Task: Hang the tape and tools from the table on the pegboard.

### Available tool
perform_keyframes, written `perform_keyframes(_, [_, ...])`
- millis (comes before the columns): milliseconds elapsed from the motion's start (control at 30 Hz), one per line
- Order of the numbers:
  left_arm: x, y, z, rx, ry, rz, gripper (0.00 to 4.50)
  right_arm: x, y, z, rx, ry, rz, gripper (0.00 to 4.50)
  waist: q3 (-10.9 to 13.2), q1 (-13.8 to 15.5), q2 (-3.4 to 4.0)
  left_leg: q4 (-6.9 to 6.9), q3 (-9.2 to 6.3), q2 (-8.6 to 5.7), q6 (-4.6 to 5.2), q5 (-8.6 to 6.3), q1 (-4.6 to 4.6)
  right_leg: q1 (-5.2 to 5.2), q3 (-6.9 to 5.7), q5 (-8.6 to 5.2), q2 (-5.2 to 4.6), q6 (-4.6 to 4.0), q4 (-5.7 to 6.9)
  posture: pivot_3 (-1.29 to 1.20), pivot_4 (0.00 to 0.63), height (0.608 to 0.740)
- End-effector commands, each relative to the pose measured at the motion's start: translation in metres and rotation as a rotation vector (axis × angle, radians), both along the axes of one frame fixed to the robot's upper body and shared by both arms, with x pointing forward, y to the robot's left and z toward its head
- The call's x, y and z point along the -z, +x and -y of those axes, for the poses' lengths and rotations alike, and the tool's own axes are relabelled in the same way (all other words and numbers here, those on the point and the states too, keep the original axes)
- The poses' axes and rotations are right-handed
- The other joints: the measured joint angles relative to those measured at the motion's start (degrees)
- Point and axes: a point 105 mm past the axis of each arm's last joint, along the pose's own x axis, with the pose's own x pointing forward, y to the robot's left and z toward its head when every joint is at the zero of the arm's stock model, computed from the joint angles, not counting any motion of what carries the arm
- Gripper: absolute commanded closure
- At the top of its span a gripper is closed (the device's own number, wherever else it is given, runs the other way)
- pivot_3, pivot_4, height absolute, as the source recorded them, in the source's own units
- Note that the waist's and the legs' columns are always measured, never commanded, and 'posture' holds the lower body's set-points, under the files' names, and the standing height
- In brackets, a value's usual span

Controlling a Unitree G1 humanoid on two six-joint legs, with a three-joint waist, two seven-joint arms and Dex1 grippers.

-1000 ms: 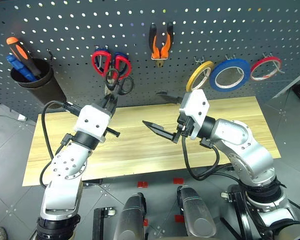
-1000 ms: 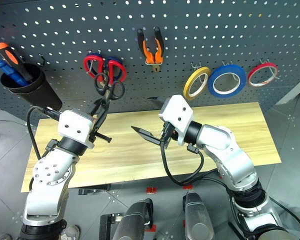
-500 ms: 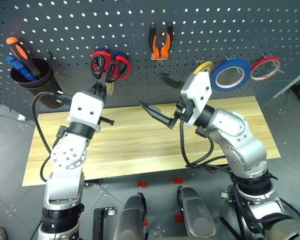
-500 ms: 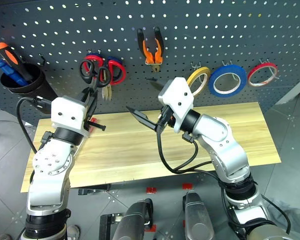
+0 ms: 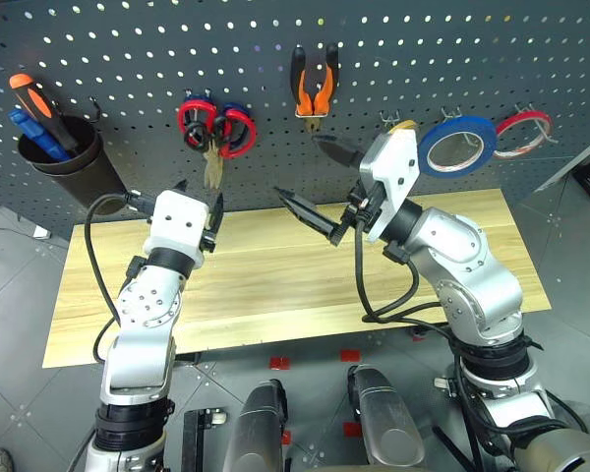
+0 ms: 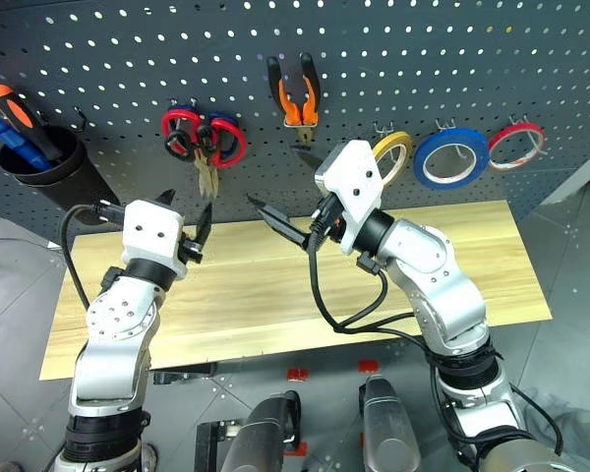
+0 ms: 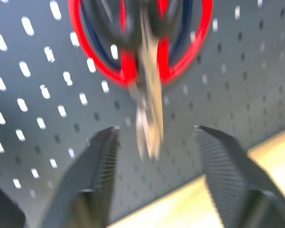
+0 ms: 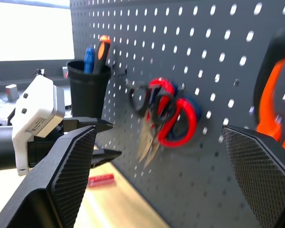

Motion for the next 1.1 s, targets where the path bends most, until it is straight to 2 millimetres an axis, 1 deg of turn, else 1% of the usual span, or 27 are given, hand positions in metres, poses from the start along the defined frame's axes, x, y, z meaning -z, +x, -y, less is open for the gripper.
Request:
perform_keyframes(33, [0.033, -0.004, -0.028, -0.081, -0.164, -0.174, 0.6, 0.016, -0.004, -0.004, 0.013, -0.044, -0.057, 0.0, -0.02, -0.01, -0.02, 0.0, 0.0, 0.0, 0.0, 0.0, 0.02, 0.01, 0.01, 0.0, 0.0, 0.0, 0.01, -0.16, 0.319, 0.74])
perform_keyframes(67, [0.05, -0.005, -0.036, -0.092, -0.235, -0.257, 0.6, 0.02, -0.005, -0.006, 0.018, -0.039, -0.092, 0.0, -0.02, -0.06, -0.01, 0.0, 0.0, 0.01, 0.0, 0.0, 0.03, 0.02, 0.01, 0.0, 0.0, 0.0, 0.02, -0.15, 0.322, 0.74])
perform_keyframes(133, [0.075, -0.007, -0.05, -0.096, -0.27, -0.392, 0.6, 0.028, -0.009, -0.015, 0.003, -0.051, -0.154, 0.0, -0.02, -0.11, -0.01, 0.0, 0.02, 0.02, 0.0, 0.0, 0.04, 0.0, 0.02, 0.0, 0.02, 0.0, 0.05, -0.15, 0.326, 0.74])
perform_keyframes(167, [0.082, -0.008, -0.054, -0.095, -0.273, -0.43, 0.6, 0.03, -0.011, -0.018, 0.0, -0.059, -0.167, 0.0, -0.02, -0.15, -0.01, 0.0, 0.01, 0.04, 0.0, 0.0, 0.04, 0.0, 0.02, 0.0, 0.05, 0.0, 0.06, -0.15, 0.33, 0.74])
perform_keyframes(233, [0.088, -0.004, -0.068, -0.093, -0.282, -0.488, 0.6, 0.045, -0.011, -0.028, 0.013, -0.118, -0.265, 0.0, -0.02, -0.07, -0.02, 0.0, -0.01, 0.05, 0.0, 0.0, 0.02, -0.05, 0.01, 0.0, 0.08, 0.0, 0.08, -0.15, 0.335, 0.74])
perform_keyframes(267, [0.086, 0.0, -0.074, -0.097, -0.299, -0.488, 0.6, 0.05, -0.011, -0.031, 0.025, -0.144, -0.304, 0.0, -0.02, -0.01, -0.02, 0.0, -0.05, 0.06, 0.0, 0.0, 0.02, -0.04, -0.02, 0.0, 0.08, 0.0, 0.07, -0.14, 0.339, 0.74])
perform_keyframes(333, [0.081, 0.009, -0.085, -0.105, -0.299, -0.483, 0.6, 0.054, -0.014, -0.037, 0.013, -0.156, -0.355, 0.0, -0.02, 0.45, -0.02, 0.01, -0.08, 0.05, 0.0, 0.0, 0.01, -0.03, -0.05, 0.01, 0.07, -0.01, 0.07, -0.13, 0.349, 0.74])
perform_keyframes(400, [0.08, 0.022, -0.095, -0.124, -0.305, -0.488, 0.6, 0.052, -0.017, -0.045, -0.01, -0.161, -0.38, 0.0, -0.02, 0.89, -0.02, 0.04, -0.11, 0.01, 0.0, 0.0, 0.01, 0.0, -0.07, 0.03, 0.05, -0.05, 0.06, -0.13, 0.352, 0.74])
perform_keyframes(567, [0.079, 0.041, -0.103, -0.111, -0.314, -0.541, 0.6, 0.041, -0.014, -0.06, -0.005, -0.153, -0.414, 0.0, 0.02, 0.76, -0.04, 0.03, -0.08, -0.01, -0.01, 0.01, 0.02, -0.05, -0.06, 0.05, 0.05, -0.08, 0.04, -0.15, 0.391, 0.74])
perform_keyframes(667, [0.082, 0.047, -0.11, -0.127, -0.334, -0.561, 0.6, 0.036, -0.014, -0.065, -0.006, -0.149, -0.421, 0.0, 0.17, 0.45, -0.18, 0.01, -0.08, 0.05, -0.01, 0.01, 0.01, -0.12, -0.08, 0.05, 0.1, -0.08, 0.06, -0.15, 0.4, 0.74])
perform_keyframes(767, [0.088, 0.051, -0.115, -0.144, -0.357, -0.582, 0.6, 0.033, -0.019, -0.07, -0.024, -0.155, -0.424, 0.0, 0.44, 0.12, -0.22, 0.01, -0.07, 0.04, 0.0, 0.0, 0.0, -0.12, -0.06, 0.05, 0.09, -0.08, 0.06, -0.16, 0.423, 0.74])
perform_keyframes(867, [0.087, 0.058, -0.123, -0.17, -0.391, -0.573, 0.6, 0.033, -0.024, -0.072, -0.042, -0.165, -0.433, 0.0, 0.72, 0.06, -0.22, 0.01, -0.07, 0.04, 0.06, -0.03, 0.0, -0.13, -0.07, 0.05, 0.09, -0.08, 0.07, -0.17, 0.434, 0.74])
perform_keyframes(1000, [0.092, 0.065, -0.124, -0.171, -0.388, -0.603, 0.6, 0.033, -0.027, -0.073, -0.045, -0.176, -0.443, 0.0, 1.48, -0.04, -0.32, 0.03, -0.07, 0.04, 0.16, -0.09, 0.0, -0.14, -0.08, 0.05, 0.1, -0.08, 0.12, -0.18, 0.439, 0.74])
perform_keyframes(1100, [0.098, 0.068, -0.126, -0.184, -0.375, -0.635, 0.6, 0.033, -0.027, -0.073, -0.043, -0.185, -0.444, 0.0, 1.66, -0.12, -0.32, 0.02, -0.07, 0.04, 0.06, -0.03, -0.03, -0.19, -0.08, 0.05, 0.1, -0.08, 0.12, -0.19, 0.44, 0.74])
